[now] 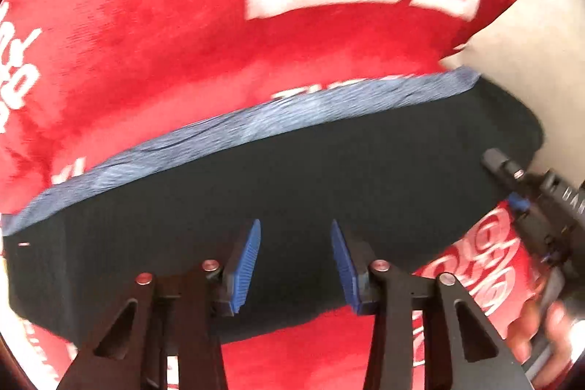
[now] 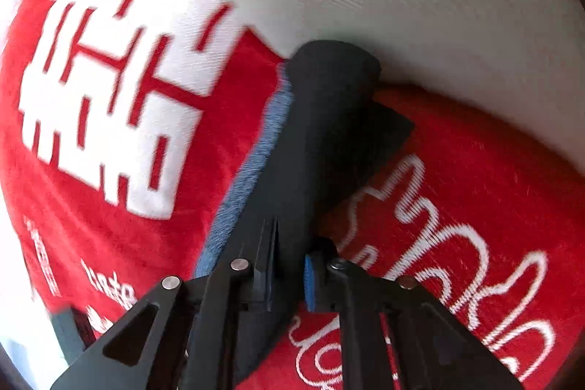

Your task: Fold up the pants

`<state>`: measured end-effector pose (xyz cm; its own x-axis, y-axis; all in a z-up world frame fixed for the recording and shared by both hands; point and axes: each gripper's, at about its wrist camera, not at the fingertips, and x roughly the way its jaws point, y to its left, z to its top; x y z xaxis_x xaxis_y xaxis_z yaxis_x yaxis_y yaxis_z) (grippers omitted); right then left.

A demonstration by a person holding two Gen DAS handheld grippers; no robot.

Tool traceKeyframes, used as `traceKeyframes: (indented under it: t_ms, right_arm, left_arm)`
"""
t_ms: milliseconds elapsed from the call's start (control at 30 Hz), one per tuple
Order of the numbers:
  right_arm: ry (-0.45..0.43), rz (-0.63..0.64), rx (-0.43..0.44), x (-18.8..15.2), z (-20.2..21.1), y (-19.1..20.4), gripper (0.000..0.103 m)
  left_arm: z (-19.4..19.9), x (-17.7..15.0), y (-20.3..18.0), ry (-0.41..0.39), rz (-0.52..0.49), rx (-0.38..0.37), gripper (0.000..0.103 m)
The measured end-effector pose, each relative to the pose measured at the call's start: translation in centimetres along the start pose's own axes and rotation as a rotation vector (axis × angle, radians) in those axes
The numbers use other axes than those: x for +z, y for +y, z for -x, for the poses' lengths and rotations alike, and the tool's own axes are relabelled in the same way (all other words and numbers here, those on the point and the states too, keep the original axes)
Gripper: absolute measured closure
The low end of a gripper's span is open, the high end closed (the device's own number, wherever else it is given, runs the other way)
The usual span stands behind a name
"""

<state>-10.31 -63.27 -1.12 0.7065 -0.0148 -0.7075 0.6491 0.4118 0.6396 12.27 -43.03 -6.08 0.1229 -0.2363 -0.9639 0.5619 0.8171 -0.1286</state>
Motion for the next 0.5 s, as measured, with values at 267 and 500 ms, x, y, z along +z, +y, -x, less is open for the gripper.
traceKeyframes:
  t_ms: [267,500]
  right_arm:
    - [0.006,0.27,-0.031,-0.2,0.7,5.0,0.092]
    - [0.014,0.65,-0.047,-3.2,1.4,13.1,0.096]
  left_arm:
    - [-3.5,-2.3,-1.8,-0.114,0.002,-0.133,0.06]
    - [-3.3,-3.2,-0.3,-0.151,0.023,-0.204,0.06]
